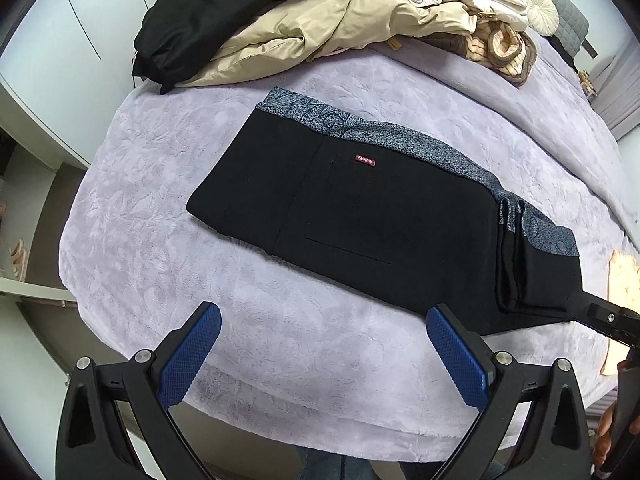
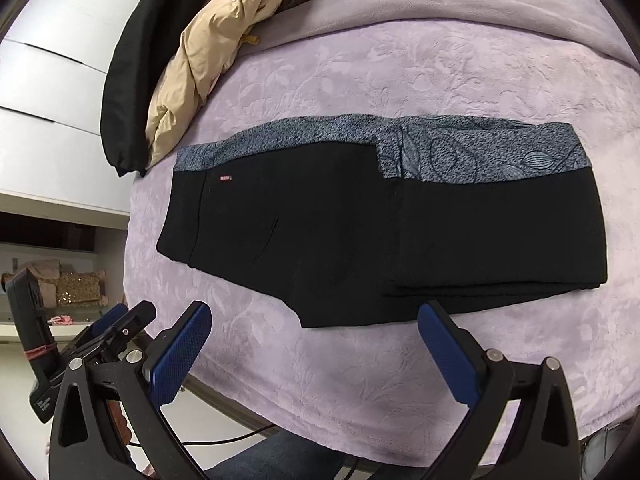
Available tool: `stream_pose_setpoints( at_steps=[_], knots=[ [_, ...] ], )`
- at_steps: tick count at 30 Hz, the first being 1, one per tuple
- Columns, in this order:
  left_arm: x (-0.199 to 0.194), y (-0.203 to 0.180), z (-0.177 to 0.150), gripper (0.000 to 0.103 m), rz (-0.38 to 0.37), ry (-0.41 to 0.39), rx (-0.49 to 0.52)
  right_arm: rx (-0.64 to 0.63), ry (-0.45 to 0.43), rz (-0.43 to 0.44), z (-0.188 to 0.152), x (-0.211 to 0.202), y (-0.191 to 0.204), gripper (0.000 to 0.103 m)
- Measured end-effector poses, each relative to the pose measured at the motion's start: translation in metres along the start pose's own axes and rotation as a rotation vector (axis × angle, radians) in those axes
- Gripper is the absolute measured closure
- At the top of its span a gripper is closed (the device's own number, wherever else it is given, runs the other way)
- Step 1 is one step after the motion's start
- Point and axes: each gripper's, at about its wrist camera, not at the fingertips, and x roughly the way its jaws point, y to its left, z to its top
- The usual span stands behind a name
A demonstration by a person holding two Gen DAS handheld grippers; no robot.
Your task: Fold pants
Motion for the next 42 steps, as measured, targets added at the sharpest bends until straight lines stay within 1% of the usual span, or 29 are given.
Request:
stream_pose_setpoints(
  at_steps=[2, 6, 8, 11, 15, 18, 30, 42],
  knots=[
    [0.002, 0.001, -0.001, 0.0, 0.005, 0.009, -0.003, 0.009, 0.0, 0.013, -0.002, 0.002, 0.0, 0.0],
    [0.006, 0.006, -0.003, 0.0, 0.004, 0.029, -0.021, -0.007, -0.024, -0.025, -0.004, 0.001, 0.003, 0.0],
    [0.006, 0.008, -0.004, 0.0, 0.01, 0.032, -0.027, -0.014, -0.006, -0.039, -0.003, 0.001, 0.003, 0.0],
    [0.007, 0.011, -0.004, 0.0, 0.021, 0.038, -0.034, -0.014, 0.02, -0.093, -0.001, 0.005, 0.001, 0.0],
    [0.009, 0.014, -0.004, 0.0, 0.032, 0.045, -0.039, -0.015, 0.057, -0.133, -0.004, 0.01, -0.003, 0.0],
    [0.009, 0.016, -0.005, 0.0, 0.032, 0.047, -0.042, -0.006, 0.067, -0.128, -0.007, 0.012, -0.004, 0.0],
    [0.01, 0.016, -0.007, 0.0, 0.039, 0.052, -0.039, -0.012, 0.063, -0.172, -0.007, 0.013, -0.003, 0.0],
    [0.01, 0.019, -0.006, 0.0, 0.042, 0.058, -0.036, -0.019, 0.059, -0.181, -0.008, 0.013, -0.002, 0.0]
  ],
)
